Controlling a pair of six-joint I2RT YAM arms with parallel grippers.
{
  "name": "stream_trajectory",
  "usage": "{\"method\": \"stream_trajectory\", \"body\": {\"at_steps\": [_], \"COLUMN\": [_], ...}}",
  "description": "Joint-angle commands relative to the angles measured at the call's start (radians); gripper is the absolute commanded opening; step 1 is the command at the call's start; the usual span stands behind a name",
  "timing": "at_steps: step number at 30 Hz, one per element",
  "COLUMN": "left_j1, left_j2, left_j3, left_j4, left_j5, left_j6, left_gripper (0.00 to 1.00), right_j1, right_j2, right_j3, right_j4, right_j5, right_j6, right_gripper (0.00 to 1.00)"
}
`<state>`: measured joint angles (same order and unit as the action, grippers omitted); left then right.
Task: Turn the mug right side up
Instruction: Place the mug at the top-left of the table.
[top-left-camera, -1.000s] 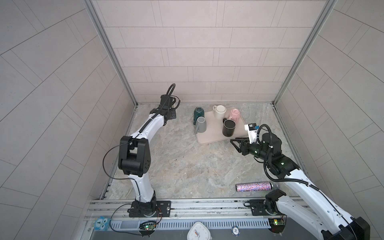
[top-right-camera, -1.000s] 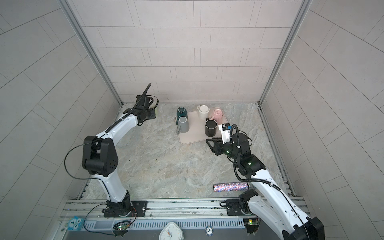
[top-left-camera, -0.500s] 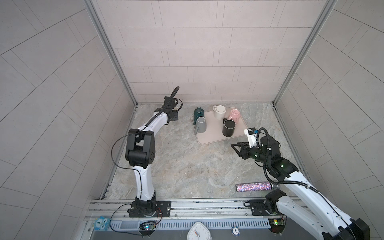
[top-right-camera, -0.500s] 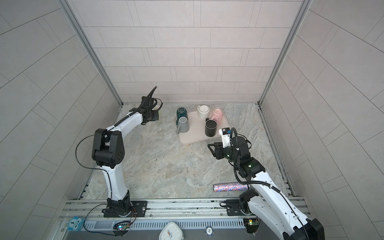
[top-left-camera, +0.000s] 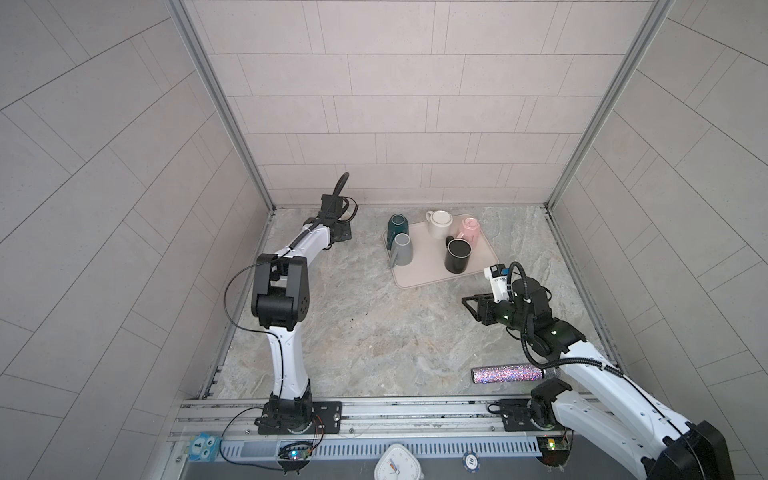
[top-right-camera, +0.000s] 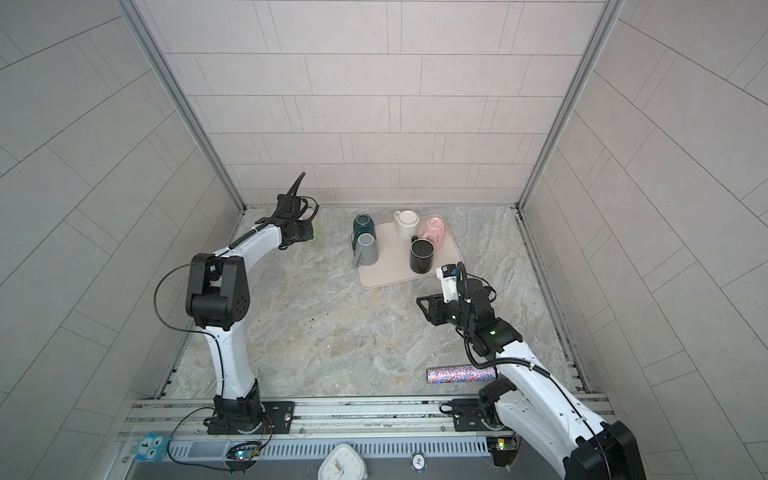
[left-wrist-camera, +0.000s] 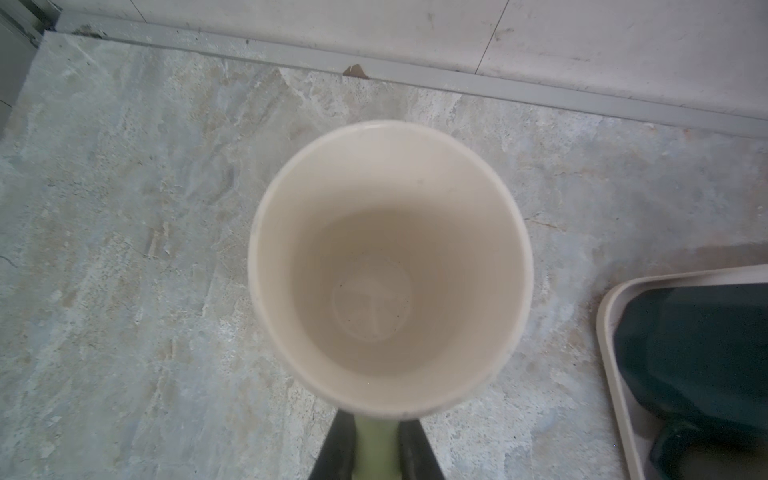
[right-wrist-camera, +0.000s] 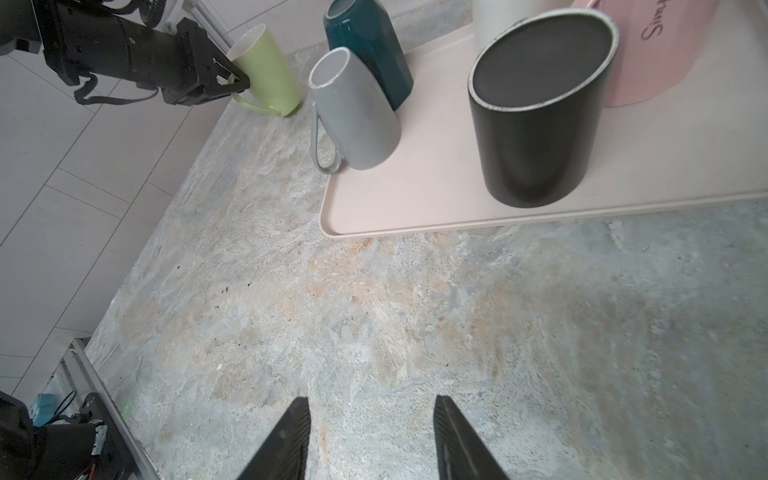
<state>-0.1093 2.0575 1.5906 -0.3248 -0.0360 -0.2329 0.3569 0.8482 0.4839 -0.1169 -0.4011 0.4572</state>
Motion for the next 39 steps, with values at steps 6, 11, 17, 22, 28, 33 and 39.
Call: {"method": "stream_trajectory", "body": {"at_steps": [6, 11, 17, 22, 28, 33, 39], "left_j1": [0.002, 0.002, 0.002, 0.002, -0.001, -0.005, -0.029], "left_j2": [0.003, -0.004, -0.032, -0.098, -0.216, -0.338, -0.527], "left_j3": [-0.032, -0.068, -0.101, -0.153, -0.244, -0.317, -0.333], "left_j4": [0.095, 0.123, 0.121, 0.118, 0.099, 0.084, -0.138], "left_j5": [-0.006, 0.006, -0.043, -0.072, -0.074, -0.093, -0.057], "left_j6": [-0.040, -0.049, -0.082, -0.108, -0.147, -0.166, -0.163], "left_gripper": [0.14, 0.50, 0.88, 1.00, 1.00, 1.00, 1.00], "right_j1": [-0.006, -0.006, -0.006, -0.005, 0.003, 0.097, 0.230], "right_j2": [-0.031, -0.058, -0.060, -0.050, 0.027, 0.130, 0.318], "right_j3": [0.000, -0.013, -0.006, 0.027, 0.091, 0.179, 0.332], "right_j4": [-0.014, -0.037, -0.047, -0.097, -0.142, -0.134, -0.150], "right_j5": [0.032, 0.050, 0.047, 0.075, 0.066, 0.076, 0.188], "right_j6": [-0.045, -0.055, -0.050, -0.055, -0.054, -0.075, -0.045], "right_gripper": [0.50, 0.50, 0.51, 0.51, 0.53, 0.55, 0.57]}}
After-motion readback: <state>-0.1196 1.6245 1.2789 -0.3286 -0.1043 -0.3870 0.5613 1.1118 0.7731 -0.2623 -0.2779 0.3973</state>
